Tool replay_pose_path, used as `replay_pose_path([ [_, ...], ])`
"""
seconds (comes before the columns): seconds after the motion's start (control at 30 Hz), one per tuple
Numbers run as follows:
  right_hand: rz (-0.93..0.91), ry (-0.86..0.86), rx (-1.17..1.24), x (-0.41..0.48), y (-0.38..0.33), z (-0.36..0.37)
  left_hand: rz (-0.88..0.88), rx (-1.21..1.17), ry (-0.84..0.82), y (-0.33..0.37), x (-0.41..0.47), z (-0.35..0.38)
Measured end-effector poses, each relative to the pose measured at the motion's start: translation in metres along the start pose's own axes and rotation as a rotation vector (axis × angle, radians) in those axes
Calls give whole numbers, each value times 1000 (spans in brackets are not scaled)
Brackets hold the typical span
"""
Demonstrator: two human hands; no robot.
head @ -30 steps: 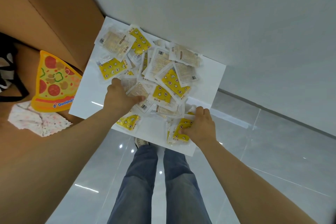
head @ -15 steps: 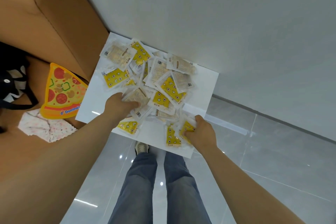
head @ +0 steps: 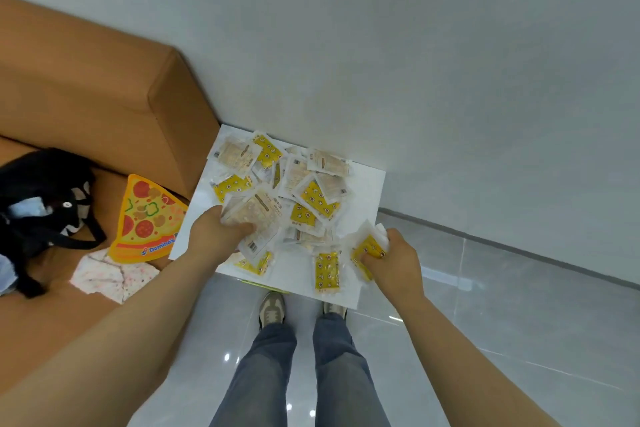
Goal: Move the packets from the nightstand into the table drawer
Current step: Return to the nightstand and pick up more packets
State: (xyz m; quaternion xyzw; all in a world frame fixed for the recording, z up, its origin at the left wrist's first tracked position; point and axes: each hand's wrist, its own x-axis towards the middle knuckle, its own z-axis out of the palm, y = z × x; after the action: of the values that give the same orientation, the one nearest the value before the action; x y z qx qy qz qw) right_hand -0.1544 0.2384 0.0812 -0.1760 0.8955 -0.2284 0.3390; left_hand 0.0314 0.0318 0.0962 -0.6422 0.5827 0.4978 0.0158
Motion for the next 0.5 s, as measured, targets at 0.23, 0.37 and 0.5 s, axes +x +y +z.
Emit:
replay_pose_path([
  [0.23, -54, 106, 84, -37, -33, -28, 97, 9, 1, 22, -35, -39],
  [0.37, -96, 149, 111, -61, -58, -47, 220, 70, -20, 42, -60, -57],
  [0.5, -130, 247, 155, -89, -82, -84, 413, 163, -66, 83, -91, -72],
])
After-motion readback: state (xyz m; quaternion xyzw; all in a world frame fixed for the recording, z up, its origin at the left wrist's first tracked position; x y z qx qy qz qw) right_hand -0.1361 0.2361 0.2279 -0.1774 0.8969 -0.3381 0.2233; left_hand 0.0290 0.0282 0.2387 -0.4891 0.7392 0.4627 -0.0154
